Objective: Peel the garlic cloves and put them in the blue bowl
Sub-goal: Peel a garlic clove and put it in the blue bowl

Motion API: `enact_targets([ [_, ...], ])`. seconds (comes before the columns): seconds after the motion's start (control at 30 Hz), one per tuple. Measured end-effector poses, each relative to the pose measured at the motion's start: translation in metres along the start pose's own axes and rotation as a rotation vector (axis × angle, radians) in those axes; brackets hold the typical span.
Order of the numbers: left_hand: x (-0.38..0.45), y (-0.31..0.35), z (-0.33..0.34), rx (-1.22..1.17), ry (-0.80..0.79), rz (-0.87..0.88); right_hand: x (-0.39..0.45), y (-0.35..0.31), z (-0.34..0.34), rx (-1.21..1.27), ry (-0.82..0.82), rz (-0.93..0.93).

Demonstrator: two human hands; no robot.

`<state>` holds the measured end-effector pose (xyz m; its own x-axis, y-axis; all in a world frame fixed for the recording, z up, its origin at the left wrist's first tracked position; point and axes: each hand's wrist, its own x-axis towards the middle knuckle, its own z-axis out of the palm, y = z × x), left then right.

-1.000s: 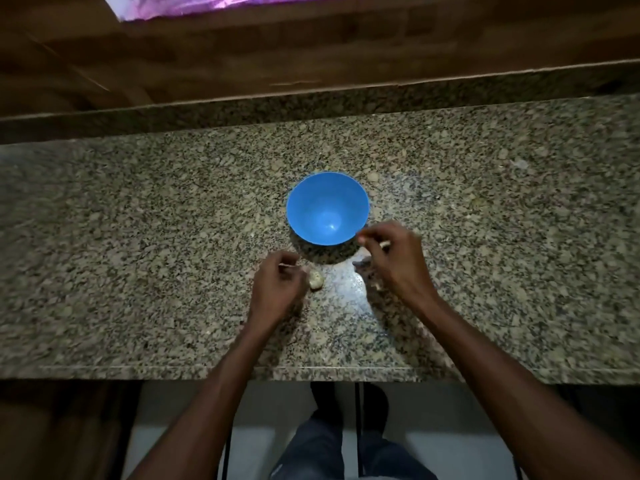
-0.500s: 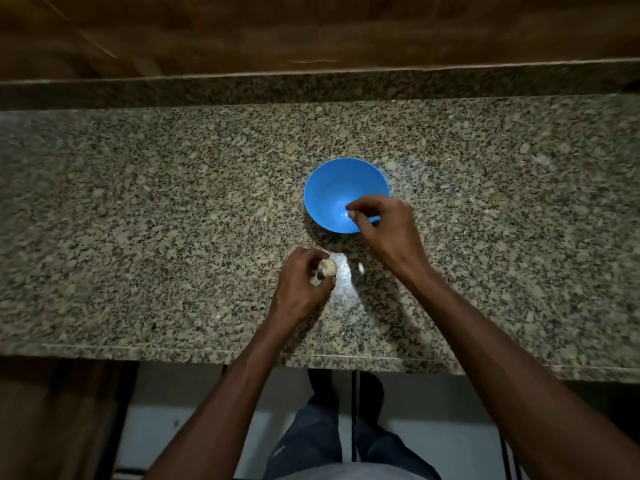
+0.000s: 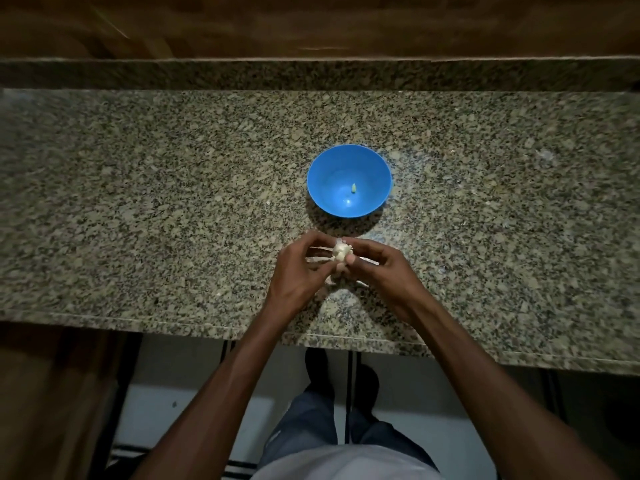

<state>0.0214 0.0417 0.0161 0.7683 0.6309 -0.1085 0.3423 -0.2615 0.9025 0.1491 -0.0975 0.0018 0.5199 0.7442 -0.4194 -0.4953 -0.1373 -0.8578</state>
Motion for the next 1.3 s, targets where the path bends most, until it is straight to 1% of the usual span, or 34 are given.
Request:
enact_targets([
  [0.07,-0.005,-0.001,0.005,0.025,0.075,-0.007,0.001,0.002,-0.001,0.008,0.018,0.003],
  [0.13,-0.007,-0.002,0.009,0.063,0.117,-0.007,0.002,0.003,-0.002,-0.022,0.036,-0.009],
  [0.37,-0.014,-0.002,0.021,0.102,0.168,-0.031,0.005,0.006,0.002,-0.152,0.071,-0.087],
  [0.53,-0.014,-0.011,0.021,0.076,0.140,-0.106,0.006,0.015,0.001,-0.195,0.086,-0.085],
  [0.7,-0.012,-0.013,0.024,0.149,0.157,-0.127,0.011,0.025,0.003,-0.283,0.133,-0.092],
  [0.9,-0.013,-0.015,0.032,0.178,0.192,-0.218,0.008,0.038,0.010,-0.244,0.205,-0.089],
  [1.07,-0.016,-0.020,0.034,0.108,0.218,-0.301,0.005,0.047,0.020,-0.177,0.238,-0.047],
  [1.17,-0.015,-0.027,0.032,0.043,0.226,-0.354,0.008,0.047,0.024,-0.080,0.239,-0.002],
  [1.23,-0.014,-0.033,0.029,-0.079,0.238,-0.399,0.012,0.045,0.029,-0.012,0.222,0.041],
  [1.3,-0.017,-0.036,0.027,-0.281,0.251,-0.452,0.015,0.041,0.032,0.026,0.215,0.069],
])
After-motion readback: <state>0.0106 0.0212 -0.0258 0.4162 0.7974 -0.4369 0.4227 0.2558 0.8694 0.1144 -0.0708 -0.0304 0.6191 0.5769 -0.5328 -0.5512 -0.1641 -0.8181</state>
